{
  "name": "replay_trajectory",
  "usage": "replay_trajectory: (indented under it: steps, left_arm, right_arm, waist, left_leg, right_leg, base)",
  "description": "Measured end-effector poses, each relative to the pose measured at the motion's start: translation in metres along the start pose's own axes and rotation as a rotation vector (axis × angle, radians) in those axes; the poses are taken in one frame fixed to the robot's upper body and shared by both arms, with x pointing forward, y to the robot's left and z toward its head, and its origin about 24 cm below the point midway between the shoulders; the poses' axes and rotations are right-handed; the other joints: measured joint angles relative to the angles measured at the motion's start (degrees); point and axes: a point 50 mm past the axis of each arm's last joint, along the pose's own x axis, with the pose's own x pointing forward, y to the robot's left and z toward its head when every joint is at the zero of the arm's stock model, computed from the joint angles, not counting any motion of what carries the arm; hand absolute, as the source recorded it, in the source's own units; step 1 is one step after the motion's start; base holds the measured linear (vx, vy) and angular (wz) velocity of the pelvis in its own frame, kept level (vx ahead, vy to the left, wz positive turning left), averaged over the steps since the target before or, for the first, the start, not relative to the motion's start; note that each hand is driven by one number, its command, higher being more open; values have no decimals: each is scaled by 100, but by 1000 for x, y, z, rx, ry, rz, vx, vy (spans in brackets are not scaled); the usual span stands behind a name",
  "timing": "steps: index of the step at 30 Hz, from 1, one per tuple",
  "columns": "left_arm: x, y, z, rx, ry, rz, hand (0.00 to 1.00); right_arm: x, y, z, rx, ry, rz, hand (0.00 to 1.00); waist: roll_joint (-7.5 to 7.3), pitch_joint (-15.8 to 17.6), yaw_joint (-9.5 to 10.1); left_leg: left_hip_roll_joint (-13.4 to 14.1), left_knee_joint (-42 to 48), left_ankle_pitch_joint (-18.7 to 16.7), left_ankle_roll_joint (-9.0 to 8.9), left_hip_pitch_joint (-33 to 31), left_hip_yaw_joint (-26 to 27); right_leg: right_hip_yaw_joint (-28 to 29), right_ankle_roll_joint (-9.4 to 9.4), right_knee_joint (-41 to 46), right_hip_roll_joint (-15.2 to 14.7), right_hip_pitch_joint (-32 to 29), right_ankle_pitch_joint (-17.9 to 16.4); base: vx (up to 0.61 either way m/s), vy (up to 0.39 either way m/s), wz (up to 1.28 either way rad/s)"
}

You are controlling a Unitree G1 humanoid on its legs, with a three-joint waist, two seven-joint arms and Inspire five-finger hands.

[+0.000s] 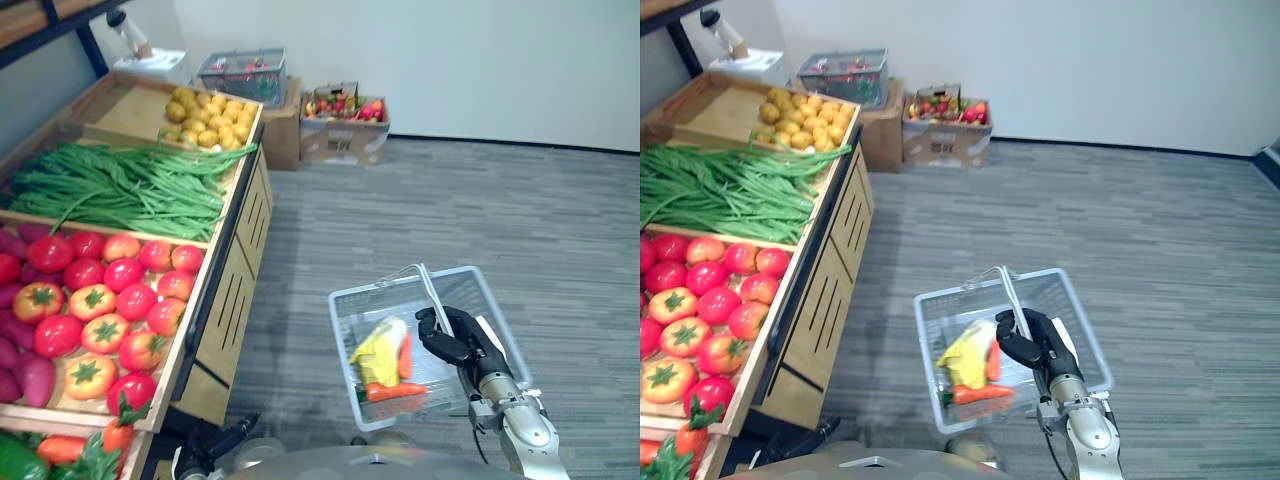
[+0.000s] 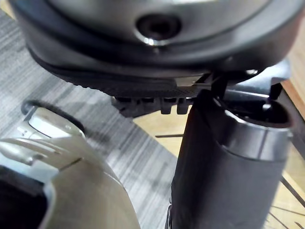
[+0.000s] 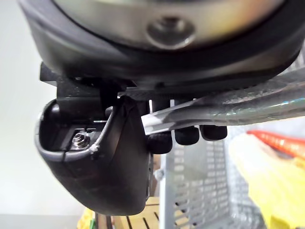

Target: Pick vegetable in the basket

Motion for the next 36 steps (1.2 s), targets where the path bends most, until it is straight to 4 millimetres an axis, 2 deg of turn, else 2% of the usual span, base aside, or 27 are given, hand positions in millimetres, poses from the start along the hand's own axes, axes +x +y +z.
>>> replay_trajectory:
  steps: [3, 6, 7, 8, 9, 11, 12, 13, 16, 20, 23, 24, 25, 27, 28, 29, 30, 31, 32, 34, 36]
  left_arm:
    - [-2, -5, -6, 43, 19, -29, 100]
    - [-3, -4, -8, 85, 26, -44, 100]
    - [-4, -3, -9, 94, 29, -47, 100]
    - [-3, -5, -8, 115, 26, -63, 100]
    - [-3, -6, -6, 137, 21, -75, 100]
    - [-3, -7, -6, 146, 19, -80, 100]
    - [-3, -7, -6, 146, 20, -80, 100]
    - [-3, -7, -6, 146, 20, -79, 100]
    - [-2, -4, -5, 146, 17, -73, 100]
    - [-3, 1, -6, 150, 21, -61, 100]
    - [-5, 5, -9, 142, 29, -49, 100]
    - [-5, 8, -9, 137, 30, -38, 100]
    - [-5, 12, -7, 127, 25, -31, 100]
    - [-5, 18, -6, 121, 27, -40, 100]
    - [-5, 19, -6, 116, 28, -39, 100]
    - [-5, 19, -5, 113, 26, -39, 100]
    - [-5, 19, -5, 111, 25, -27, 100]
    - [-5, 18, -5, 111, 24, -18, 100]
    - [-4, 18, -4, 114, 23, -7, 100]
    - [-4, 17, -5, 112, 30, 0, 100]
    - [-5, 12, -8, 104, 35, -2, 100]
  right_arm:
    - [-1, 1, -2, -2, 8, 2, 0]
    - [-7, 0, -8, 0, 33, -4, 0]
    - [-7, 0, -9, 0, 36, -6, 0]
    - [-8, 0, -11, 2, 46, -6, 0]
    - [-8, 1, -13, 4, 53, -1, 0]
    - [-7, 5, -12, 4, 52, 14, 0]
    - [-7, 8, -12, 5, 51, 26, 0]
    - [-7, 10, -12, 7, 52, 32, 0]
    - [-2, 19, -17, 22, 69, 65, 0]
    - [4, 28, -17, 25, 70, 102, 0]
    - [6, 30, -15, 29, 64, 105, 0]
    - [6, 32, -15, 40, 63, 103, 0]
    - [5, 34, -16, 57, 64, 96, 0]
    - [5, 37, -15, 86, 58, 79, 0]
    - [4, 38, -15, 88, 59, 78, 0]
    - [3, 37, -15, 86, 56, 78, 0]
    - [3, 36, -14, 80, 54, 79, 0]
    - [4, 35, -14, 75, 53, 82, 0]
    - [4, 34, -14, 67, 53, 87, 0]
    - [4, 30, -14, 55, 54, 79, 0]
    - [4, 24, -13, 36, 53, 68, 0]
  waist:
    - [192, -28, -34]
    - [165, -138, -93]
    - [220, -185, -92]
    - [162, -245, -100]
    - [210, -306, -79]
    - [172, -296, -79]
    - [221, -328, -74]
    - [176, -320, -70]
    - [155, -376, 105]
    - [84, -393, 230]
    - [12, -357, 315]
    - [-52, -315, 317]
    - [-183, -242, 280]
    - [-262, -182, 204]
    - [-284, -192, 193]
    - [-304, -196, 176]
    - [-295, -199, 195]
    - [-283, -200, 213]
    - [-252, -195, 205]
    - [-197, -197, 175]
    - [-17, -193, 135]
  left_leg:
    - [-42, -541, 43, 67, 290, 169]
    - [-86, -951, 204, 101, 552, 236]
    - [-84, -1019, 229, 110, 584, 263]
    - [-91, -1130, 289, 110, 572, 315]
    - [-101, -1196, 340, 113, 581, 366]
    - [-108, -1223, 373, 116, 565, 437]
    - [-110, -1262, 391, 116, 565, 471]
    - [-109, -1301, 399, 121, 563, 478]
    - [-100, -1421, 402, 124, 554, 614]
    - [-108, -1500, 383, 130, 541, 691]
    - [-140, -1423, 221, 171, 545, 781]
    - [-202, -1277, 138, 211, 547, 813]
    - [-285, -1089, 21, 246, 558, 793]
    - [-341, -851, -153, 300, 570, 776]
    - [-351, -824, -204, 349, 579, 775]
    - [-362, -831, -210, 358, 623, 772]
    - [-353, -864, -207, 356, 647, 795]
    - [-330, -871, -206, 347, 647, 811]
    - [-258, -906, -154, 245, 636, 825]
    - [-122, -979, -105, 163, 631, 807]
    - [2, -1091, -66, 99, 667, 840]
  right_leg:
    - [103, 130, -203, -23, 57, 150]
    - [105, 157, -456, -75, 249, 236]
    - [110, 161, -494, -72, 262, 253]
    - [136, 172, -585, -70, 235, 308]
    - [195, 171, -686, -65, 231, 382]
    - [253, 173, -825, -62, 236, 486]
    - [273, 178, -908, -57, 242, 552]
    - [299, 181, -956, -48, 239, 586]
    - [442, 184, -1206, 20, 201, 787]
    - [583, 210, -1332, 30, 128, 943]
    - [699, 213, -698, 60, -213, 728]
    - [716, 226, -135, 11, -418, 476]
    - [722, 237, 379, -49, -550, 222]
    - [690, 219, 822, -177, -671, -36]
    - [631, 162, 890, -233, -693, -123]
    - [258, 85, 968, -415, -690, -217]
    - [-168, 97, 966, -598, -689, -200]
    - [-303, 134, 940, -647, -690, -169]
    - [-465, 194, 818, -666, -655, -26]
    - [-574, 222, 518, -528, -533, 145]
    - [-620, 206, 261, -384, -401, 260]
  base:
    - [17, 127, -19]
    - [31, 67, -4]
    - [13, 29, -8]
    - [4, 30, -16]
    - [-11, 27, -18]
    - [-27, 22, -20]
    - [-37, 20, -15]
    - [-34, 16, -12]
    - [-53, 27, -24]
    - [-65, 27, -19]
    - [-77, 30, -21]
    - [-95, 1, -14]
    - [-102, -7, -4]
    - [-114, -3, 6]
    - [-121, 33, 5]
    - [-75, 66, -6]
    - [-43, 55, -11]
    - [5, 42, -15]
    - [53, -25, -1]
    - [90, -52, 4]
    - [130, -42, -1]
